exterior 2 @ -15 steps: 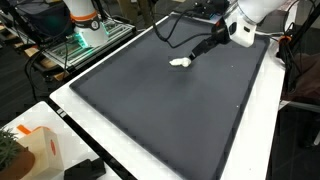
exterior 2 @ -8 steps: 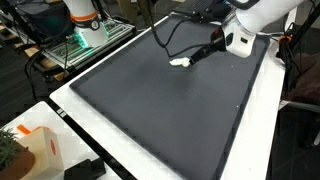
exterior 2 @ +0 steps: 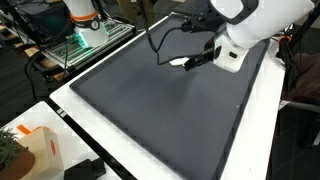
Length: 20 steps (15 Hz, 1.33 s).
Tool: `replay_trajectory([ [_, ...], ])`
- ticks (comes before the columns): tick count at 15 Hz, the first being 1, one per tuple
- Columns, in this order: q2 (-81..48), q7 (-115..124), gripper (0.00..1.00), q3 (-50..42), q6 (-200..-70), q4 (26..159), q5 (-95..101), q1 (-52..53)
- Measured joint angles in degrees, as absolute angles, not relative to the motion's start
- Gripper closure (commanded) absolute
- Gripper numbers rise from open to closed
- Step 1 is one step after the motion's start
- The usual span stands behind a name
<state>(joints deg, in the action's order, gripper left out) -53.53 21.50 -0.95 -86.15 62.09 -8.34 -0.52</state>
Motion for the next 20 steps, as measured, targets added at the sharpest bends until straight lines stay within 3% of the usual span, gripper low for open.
replay_trajectory([
  [9,-49.55,23.22,0.0,-1.57,-94.05,71.81,-11.88,-1.18],
  [20,-24.07,19.55,0.0,-1.99,-117.17,98.75,1.7,6.24],
])
